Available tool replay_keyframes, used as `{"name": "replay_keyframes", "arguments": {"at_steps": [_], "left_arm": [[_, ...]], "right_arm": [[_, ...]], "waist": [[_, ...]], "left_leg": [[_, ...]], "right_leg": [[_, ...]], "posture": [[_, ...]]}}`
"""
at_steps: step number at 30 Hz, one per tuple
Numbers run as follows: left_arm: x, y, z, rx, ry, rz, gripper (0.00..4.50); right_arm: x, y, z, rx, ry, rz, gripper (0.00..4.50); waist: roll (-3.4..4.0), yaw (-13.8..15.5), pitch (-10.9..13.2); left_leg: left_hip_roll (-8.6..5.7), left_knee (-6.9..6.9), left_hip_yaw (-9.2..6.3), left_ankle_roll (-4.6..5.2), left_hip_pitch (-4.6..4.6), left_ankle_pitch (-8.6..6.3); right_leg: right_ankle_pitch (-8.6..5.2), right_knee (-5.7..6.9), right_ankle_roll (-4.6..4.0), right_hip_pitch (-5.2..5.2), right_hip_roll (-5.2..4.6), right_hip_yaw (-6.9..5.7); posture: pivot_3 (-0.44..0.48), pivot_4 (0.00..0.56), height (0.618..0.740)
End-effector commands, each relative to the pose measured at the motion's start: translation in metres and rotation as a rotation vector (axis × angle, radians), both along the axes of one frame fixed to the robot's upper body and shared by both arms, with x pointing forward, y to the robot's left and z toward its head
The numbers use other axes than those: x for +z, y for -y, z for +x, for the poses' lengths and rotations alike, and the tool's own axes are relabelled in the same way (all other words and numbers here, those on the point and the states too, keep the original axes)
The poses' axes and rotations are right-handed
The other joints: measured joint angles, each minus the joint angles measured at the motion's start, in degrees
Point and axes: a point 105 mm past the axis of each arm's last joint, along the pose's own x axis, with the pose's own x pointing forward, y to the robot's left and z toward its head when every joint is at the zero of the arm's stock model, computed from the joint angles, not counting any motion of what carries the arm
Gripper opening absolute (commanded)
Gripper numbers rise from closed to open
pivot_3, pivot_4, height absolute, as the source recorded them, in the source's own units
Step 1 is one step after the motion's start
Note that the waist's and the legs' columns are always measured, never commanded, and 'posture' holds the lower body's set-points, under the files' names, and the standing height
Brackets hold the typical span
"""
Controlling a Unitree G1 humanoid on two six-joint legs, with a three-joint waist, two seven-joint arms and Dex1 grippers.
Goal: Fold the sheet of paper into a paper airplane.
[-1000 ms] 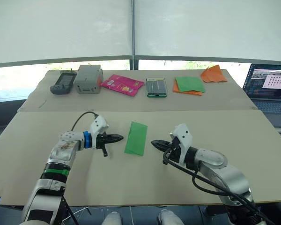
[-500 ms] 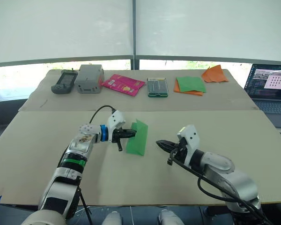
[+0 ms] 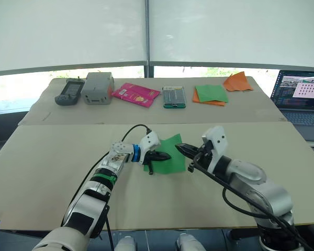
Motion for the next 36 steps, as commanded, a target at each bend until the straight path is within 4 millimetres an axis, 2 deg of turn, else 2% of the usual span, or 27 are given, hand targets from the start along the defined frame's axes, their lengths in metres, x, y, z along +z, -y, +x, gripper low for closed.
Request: {"name": "replay_keyframes", "arguments": {"at_steps": [1, 2, 5, 10, 15, 18, 21, 24, 31, 36], "left_arm": [[0.004, -0.002, 0.000, -0.017, 0.035, 0.004, 0.00], [0.004, -0.002, -0.001, -0.018, 0.035, 0.005, 0.00], [0.004, -0.007, -0.001, -0.012, 0.033, 0.006, 0.00], [0.006, -0.009, -0.001, -0.008, 0.042, 0.007, 0.00], [0.008, -0.015, -0.001, 0.011, 0.047, 0.005, 0.00], [0.007, -0.024, 0.000, 0.039, 0.042, 0.008, 0.00], [-0.007, -0.049, -0.004, 0.106, 0.005, 0.041, 0.00], [-0.014, -0.057, -0.008, 0.132, -0.014, 0.048, 0.00], [-0.017, -0.054, -0.010, 0.143, -0.013, 0.051, 0.00], [-0.022, -0.053, -0.012, 0.133, -0.009, 0.075, 0.00]], "right_arm": [[0.000, -0.008, 0.009, -0.005, 0.005, -0.041, 0.02], [-0.003, -0.008, 0.011, -0.010, -0.005, -0.055, 0.02], [-0.039, -0.006, 0.025, -0.059, -0.096, -0.191, 0.02], [-0.067, 0.002, 0.041, -0.139, -0.199, -0.178, 0.02], [-0.099, 0.010, 0.039, -0.149, -0.280, -0.211, 0.02], [-0.106, 0.010, 0.035, -0.144, -0.292, -0.210, 0.02], [-0.111, 0.012, 0.031, -0.156, -0.302, -0.207, 0.02], [-0.110, 0.012, 0.030, -0.161, -0.299, -0.203, 0.02], [-0.115, 0.014, 0.026, -0.169, -0.311, -0.234, 0.02], [-0.129, 0.029, 0.022, -0.220, -0.362, -0.259, 0.02]], "waist": [[0.01, 0.1, 0.0], [0.01, 0.2, 0.0], [0.02, 0.4, 0.0], [0.02, 0.4, 0.0], [0.04, 0.3, 0.0], [0.05, 0.3, 0.0], [0.08, 0.1, -0.1], [0.10, 0.2, -0.1], [0.10, 0.3, -0.1], [0.08, 0.5, -0.2]], "left_leg": [[0.00, 0.01, 0.00, 0.00, -0.01, 0.00], [0.00, 0.02, 0.00, 0.00, -0.01, 0.00], [0.00, 0.04, 0.00, 0.00, 0.00, 0.00], [0.00, 0.09, 0.00, 0.00, -0.06, 0.00], [0.00, 0.09, 0.01, 0.00, -0.03, 0.00], [0.00, 0.08, 0.00, 0.00, 0.01, 0.00], [0.00, 0.07, 0.00, 0.00, 0.05, 0.00], [0.00, 0.02, -0.01, 0.01, 0.15, 0.00], [0.00, 0.09, 0.00, 0.00, 0.18, 0.00], [0.00, 0.10, 0.00, 0.00, 0.19, 0.00]], "right_leg": [[0.00, -0.01, 0.00, 0.00, 0.00, 0.00], [0.00, -0.01, 0.01, 0.01, 0.00, 0.00], [0.00, -0.02, 0.01, 0.03, 0.00, 0.00], [0.02, 0.00, 0.03, 0.02, -0.01, 0.00], [0.02, 0.00, 0.04, 0.05, 0.00, 0.00], [0.02, 0.03, 0.04, 0.08, 0.00, 0.00], [0.02, 0.02, 0.04, 0.10, 0.00, 0.00], [0.01, 0.05, 0.03, 0.14, 0.00, 0.00], [0.01, 0.03, 0.02, 0.21, 0.00, 0.00], [0.01, 0.01, 0.02, 0.24, -0.01, 0.00]], "posture": [[0.000, 0.150, 0.740], [0.000, 0.150, 0.740], [0.000, 0.150, 0.740], [0.000, 0.150, 0.740], [0.000, 0.150, 0.740], [0.000, 0.150, 0.740], [0.000, 0.150, 0.740], [0.000, 0.150, 0.740], [0.000, 0.150, 0.740], [0.000, 0.150, 0.740]]}}
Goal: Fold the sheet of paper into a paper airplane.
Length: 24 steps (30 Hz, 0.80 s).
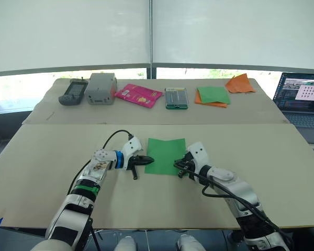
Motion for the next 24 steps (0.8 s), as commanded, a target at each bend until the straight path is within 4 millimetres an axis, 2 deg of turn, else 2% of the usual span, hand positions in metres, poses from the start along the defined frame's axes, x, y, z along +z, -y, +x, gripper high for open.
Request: {"name": "replay_keyframes", "arguments": {"at_steps": [1, 6, 11, 17, 21, 24], "left_arm": [[-0.010, 0.000, -0.005, -0.013, -0.015, 0.044, 0.00], [-0.011, -0.001, -0.005, -0.016, -0.012, 0.051, 0.00], [-0.003, 0.001, -0.004, -0.019, 0.003, 0.024, 0.00], [0.006, 0.002, -0.005, -0.013, 0.008, -0.018, 0.00], [0.011, 0.004, -0.006, -0.025, 0.025, -0.019, 0.00], [0.012, 0.004, -0.006, -0.026, 0.034, -0.011, 0.00]], "right_arm": [[-0.027, 0.017, -0.009, -0.050, -0.105, -0.059, 0.02], [-0.020, 0.012, -0.007, -0.031, -0.071, -0.062, 0.02], [-0.008, 0.017, -0.002, -0.061, -0.027, -0.056, 0.02], [0.012, 0.018, 0.001, -0.072, 0.026, -0.006, 1.92], [0.033, 0.027, 0.018, -0.165, 0.087, 0.043, 3.27], [0.043, 0.035, 0.031, -0.227, 0.108, 0.092, 3.27]], "waist": [[0.00, 0.1, 0.0], [0.00, 0.1, 0.0], [-0.01, 0.1, 0.0], [-0.01, 0.0, 0.0], [0.02, -0.1, 0.0], [0.04, -0.2, 0.1]], "left_leg": [[0.00, 0.00, 0.00, 0.00, 0.00, 0.00], [0.00, 0.00, 0.00, 0.00, 0.02, 0.00], [0.00, 0.00, 0.00, 0.00, 0.01, 0.00], [0.00, 0.00, 0.00, 0.00, -0.09, 0.00], [0.00, 0.00, 0.00, 0.00, -0.16, 0.00], [0.00, -0.01, 0.00, 0.00, -0.15, 0.00]], "right_leg": [[0.00, -0.01, 0.00, 0.01, 0.00, 0.00], [-0.01, -0.01, -0.01, 0.01, 0.00, 0.00], [0.00, -0.01, -0.01, 0.00, 0.00, 0.00], [0.00, 0.01, 0.00, -0.09, 0.00, 0.00], [0.01, 0.02, 0.01, -0.16, 0.00, 0.01], [0.01, 0.03, 0.01, -0.19, 0.00, 0.01]], "posture": [[0.000, 0.150, 0.740], [0.000, 0.150, 0.740], [0.000, 0.150, 0.740], [0.000, 0.150, 0.740], [0.000, 0.150, 0.740], [0.000, 0.150, 0.740]]}}
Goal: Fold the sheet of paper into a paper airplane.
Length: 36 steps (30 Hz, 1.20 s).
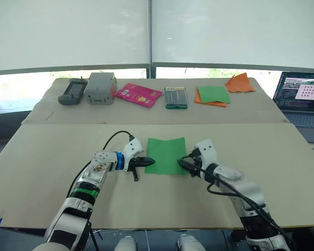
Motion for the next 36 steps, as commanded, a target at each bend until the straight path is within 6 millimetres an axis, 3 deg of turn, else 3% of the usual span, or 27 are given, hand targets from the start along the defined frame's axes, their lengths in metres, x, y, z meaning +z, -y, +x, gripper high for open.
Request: {"name": "replay_keyframes", "arguments": {"at_steps": [1, 13, 29, 32, 36], "left_arm": [[0.009, 0.003, 0.001, -0.014, 0.037, -0.003, 0.00], [0.047, 0.002, 0.002, 0.007, 0.086, -0.096, 0.00], [0.053, -0.007, -0.003, 0.056, 0.063, -0.128, 0.00], [0.054, -0.008, -0.003, 0.064, 0.064, -0.132, 0.00], [0.056, -0.010, -0.003, 0.072, 0.067, -0.136, 0.00]], "right_arm": [[0.022, 0.008, 0.015, -0.057, 0.069, 0.045, 3.27], [0.036, -0.003, 0.022, -0.025, 0.100, 0.093, 3.27], [0.031, -0.014, 0.050, 0.011, 0.060, 0.191, 3.27], [0.030, -0.019, 0.052, 0.028, 0.056, 0.199, 2.50], [0.026, -0.024, 0.052, 0.036, 0.045, 0.209, 1.01]], "waist": [[0.01, -0.1, 0.0], [0.07, -0.2, 0.0], [0.14, -0.3, 0.1], [0.15, -0.3, 0.1], [0.15, -0.3, 0.1]], "left_leg": [[0.00, 0.00, 0.00, 0.00, 0.01, 0.00], [0.00, -0.02, 0.00, 0.00, -0.02, 0.00], [0.00, -0.02, 0.00, 0.01, -0.01, 0.00], [0.00, -0.02, 0.00, 0.00, 0.00, 0.00], [0.00, -0.02, 0.00, 0.00, -0.01, 0.00]], "right_leg": [[0.00, 0.01, 0.00, 0.00, 0.00, 0.00], [0.00, 0.00, 0.01, 0.00, 0.00, 0.00], [0.01, 0.00, 0.01, 0.01, 0.00, 0.00], [0.01, 0.02, 0.01, 0.01, 0.00, 0.00], [0.01, 0.01, 0.01, 0.01, 0.00, 0.00]], "posture": [[0.000, 0.150, 0.740], [0.000, 0.150, 0.740], [0.000, 0.150, 0.740], [0.000, 0.150, 0.740], [0.000, 0.150, 0.740]]}}
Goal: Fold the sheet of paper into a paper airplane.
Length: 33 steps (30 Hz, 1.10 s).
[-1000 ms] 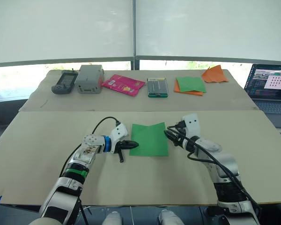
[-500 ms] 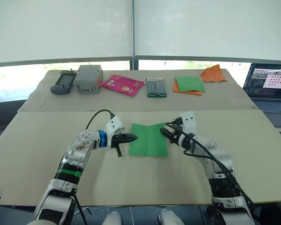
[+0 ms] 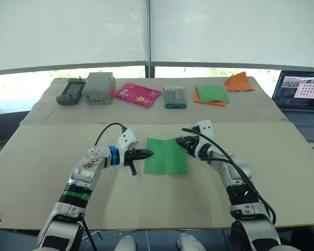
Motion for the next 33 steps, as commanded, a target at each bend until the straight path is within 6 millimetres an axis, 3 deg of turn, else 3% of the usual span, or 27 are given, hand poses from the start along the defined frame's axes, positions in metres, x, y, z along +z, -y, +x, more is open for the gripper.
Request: {"name": "replay_keyframes", "arguments": {"at_steps": [1, 3, 4, 11, 19, 25, 33], "left_arm": [[0.017, -0.003, 0.002, 0.006, 0.052, -0.031, 0.00], [0.018, -0.003, 0.002, 0.009, 0.054, -0.033, 0.00], [0.019, -0.004, 0.002, 0.011, 0.055, -0.034, 0.00], [0.019, -0.006, 0.002, 0.015, 0.053, -0.035, 0.00], [0.018, -0.004, -0.003, -0.006, 0.033, -0.042, 0.00], [0.002, -0.010, -0.019, -0.026, -0.030, -0.013, 0.00], [-0.012, -0.019, -0.028, -0.020, -0.063, 0.019, 0.00]], "right_arm": [[0.014, -0.005, 0.003, 0.017, 0.056, 0.026, 0.73], [0.013, -0.005, 0.002, 0.019, 0.055, 0.025, 0.05], [0.012, -0.006, 0.001, 0.021, 0.053, 0.022, 0.02], [0.016, -0.006, -0.008, 0.047, 0.071, 0.030, 0.02], [0.028, -0.013, -0.039, 0.122, 0.126, -0.032, 0.02], [0.022, -0.016, -0.051, 0.162, 0.157, -0.162, 0.02], [0.017, -0.019, -0.061, 0.210, 0.189, -0.209, 0.02]], "waist": [[0.00, 0.0, 0.0], [0.01, 0.0, 0.0], [0.01, 0.0, 0.0], [0.01, 0.0, 0.0], [0.03, 0.0, 0.0], [0.03, 0.0, 0.0], [0.01, 0.2, 0.0]], "left_leg": [[0.00, 0.00, 0.00, 0.00, 0.00, 0.00], [0.00, 0.00, 0.00, 0.00, 0.00, 0.00], [0.00, 0.00, 0.00, 0.00, 0.00, 0.00], [0.00, 0.00, 0.00, 0.00, 0.00, 0.00], [0.00, 0.01, 0.00, 0.00, -0.01, 0.00], [0.00, -0.01, 0.00, 0.00, 0.01, 0.00], [0.00, -0.01, 0.00, 0.00, 0.01, 0.00]], "right_leg": [[0.00, 0.00, 0.00, 0.00, 0.00, 0.00], [0.00, 0.00, 0.00, 0.00, 0.00, 0.00], [0.00, 0.00, 0.00, 0.00, 0.00, 0.00], [0.00, 0.00, 0.00, 0.00, 0.00, 0.00], [0.00, -0.01, 0.00, -0.01, 0.00, 0.00], [-0.01, -0.02, -0.01, -0.03, 0.00, 0.01], [-0.02, -0.07, -0.03, -0.03, -0.01, 0.01]], "posture": [[0.000, 0.150, 0.740], [0.000, 0.150, 0.740], [0.000, 0.150, 0.740], [0.000, 0.150, 0.740], [0.000, 0.150, 0.740], [0.000, 0.150, 0.740], [0.000, 0.150, 0.740]]}}
